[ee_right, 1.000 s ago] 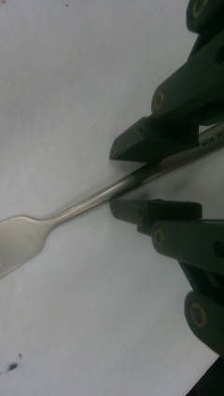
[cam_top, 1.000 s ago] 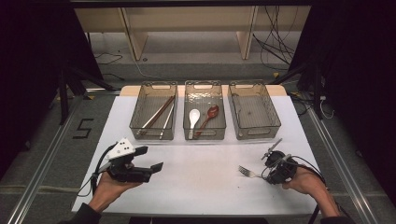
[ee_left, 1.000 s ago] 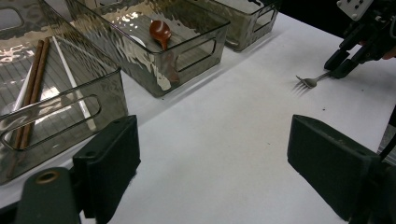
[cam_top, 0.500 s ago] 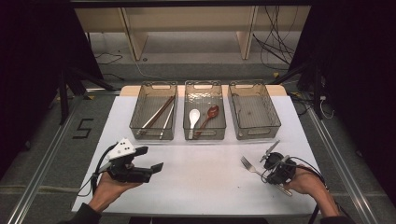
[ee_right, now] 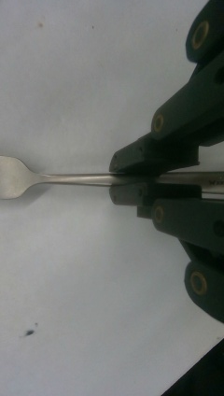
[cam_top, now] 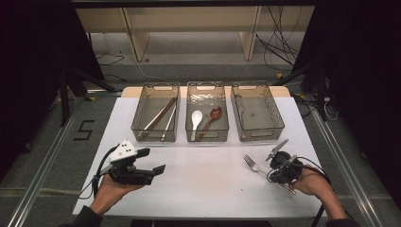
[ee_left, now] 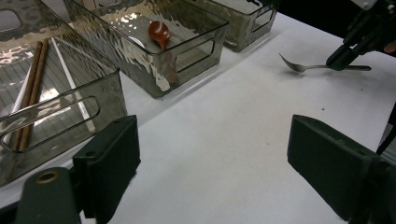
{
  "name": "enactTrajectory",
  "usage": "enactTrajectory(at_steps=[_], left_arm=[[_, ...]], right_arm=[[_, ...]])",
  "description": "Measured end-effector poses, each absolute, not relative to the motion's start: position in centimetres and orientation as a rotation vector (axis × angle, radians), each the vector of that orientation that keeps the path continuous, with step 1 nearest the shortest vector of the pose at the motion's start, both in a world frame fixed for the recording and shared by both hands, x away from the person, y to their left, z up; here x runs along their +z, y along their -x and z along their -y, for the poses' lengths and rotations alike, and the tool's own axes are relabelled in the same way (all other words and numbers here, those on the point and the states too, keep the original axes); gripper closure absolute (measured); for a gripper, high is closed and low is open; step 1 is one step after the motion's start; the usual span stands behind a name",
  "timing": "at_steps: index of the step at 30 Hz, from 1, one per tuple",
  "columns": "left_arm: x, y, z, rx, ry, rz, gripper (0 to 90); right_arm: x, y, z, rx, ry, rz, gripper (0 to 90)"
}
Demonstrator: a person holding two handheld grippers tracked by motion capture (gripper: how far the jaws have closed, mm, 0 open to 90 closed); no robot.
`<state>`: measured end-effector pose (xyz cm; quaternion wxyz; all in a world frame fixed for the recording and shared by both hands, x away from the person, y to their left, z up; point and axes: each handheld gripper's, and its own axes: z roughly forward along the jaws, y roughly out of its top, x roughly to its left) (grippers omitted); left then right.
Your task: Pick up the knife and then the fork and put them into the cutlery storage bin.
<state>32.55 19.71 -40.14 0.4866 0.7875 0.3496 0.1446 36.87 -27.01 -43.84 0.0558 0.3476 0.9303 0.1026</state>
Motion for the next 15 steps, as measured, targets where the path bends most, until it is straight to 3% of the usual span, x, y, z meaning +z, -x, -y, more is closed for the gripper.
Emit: enactTrajectory(at_steps=[15], left_arm=[[-40.2,-32.5,-19.6,0.347,-1.894,-0.844,16.3]], right_arm=[[-40.9,-37.5,28.6,0.628,-1.198,-2.668,83.8]])
